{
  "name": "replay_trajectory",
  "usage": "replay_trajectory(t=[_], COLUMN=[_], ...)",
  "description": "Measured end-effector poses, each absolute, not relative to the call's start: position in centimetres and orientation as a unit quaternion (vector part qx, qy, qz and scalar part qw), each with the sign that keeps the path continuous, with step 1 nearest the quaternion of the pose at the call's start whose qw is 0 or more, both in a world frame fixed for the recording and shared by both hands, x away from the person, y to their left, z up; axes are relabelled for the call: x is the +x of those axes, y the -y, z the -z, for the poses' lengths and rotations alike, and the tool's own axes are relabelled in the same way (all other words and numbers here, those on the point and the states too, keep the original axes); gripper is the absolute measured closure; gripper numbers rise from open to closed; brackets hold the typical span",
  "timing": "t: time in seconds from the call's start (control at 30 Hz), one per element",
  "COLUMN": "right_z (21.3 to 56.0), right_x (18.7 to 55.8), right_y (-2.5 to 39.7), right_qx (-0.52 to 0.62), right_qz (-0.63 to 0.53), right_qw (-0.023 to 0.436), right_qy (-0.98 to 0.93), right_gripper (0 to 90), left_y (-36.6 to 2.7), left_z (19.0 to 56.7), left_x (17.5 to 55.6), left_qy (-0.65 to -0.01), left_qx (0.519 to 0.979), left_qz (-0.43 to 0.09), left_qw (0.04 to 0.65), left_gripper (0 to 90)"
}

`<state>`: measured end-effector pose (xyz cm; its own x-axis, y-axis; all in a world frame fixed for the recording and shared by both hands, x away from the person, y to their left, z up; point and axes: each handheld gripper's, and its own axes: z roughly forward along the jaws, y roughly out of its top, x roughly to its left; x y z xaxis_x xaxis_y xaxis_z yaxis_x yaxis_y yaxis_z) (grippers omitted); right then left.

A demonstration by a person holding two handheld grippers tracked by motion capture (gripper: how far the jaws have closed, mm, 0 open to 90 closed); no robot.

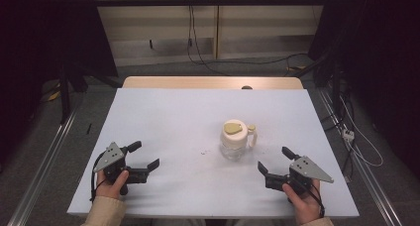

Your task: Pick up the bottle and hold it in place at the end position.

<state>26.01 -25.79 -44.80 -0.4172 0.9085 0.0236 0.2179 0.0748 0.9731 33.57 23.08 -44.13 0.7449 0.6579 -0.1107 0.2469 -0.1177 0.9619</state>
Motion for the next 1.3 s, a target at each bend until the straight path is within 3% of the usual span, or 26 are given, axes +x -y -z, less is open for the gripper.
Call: replay_trajectory(t=[1.3], right_z=[44.4], right_x=[29.3], right_y=[20.5], right_qx=[0.412], right_qz=[-0.515], right_qw=[0.322], right_qy=[-0.679], right_gripper=[6.0], left_y=[-23.2], left_z=[44.0], left_x=[33.4], left_qy=[-0.308], left_qx=[0.725], left_qz=[-0.180], left_qw=[0.590], left_gripper=[2.9])
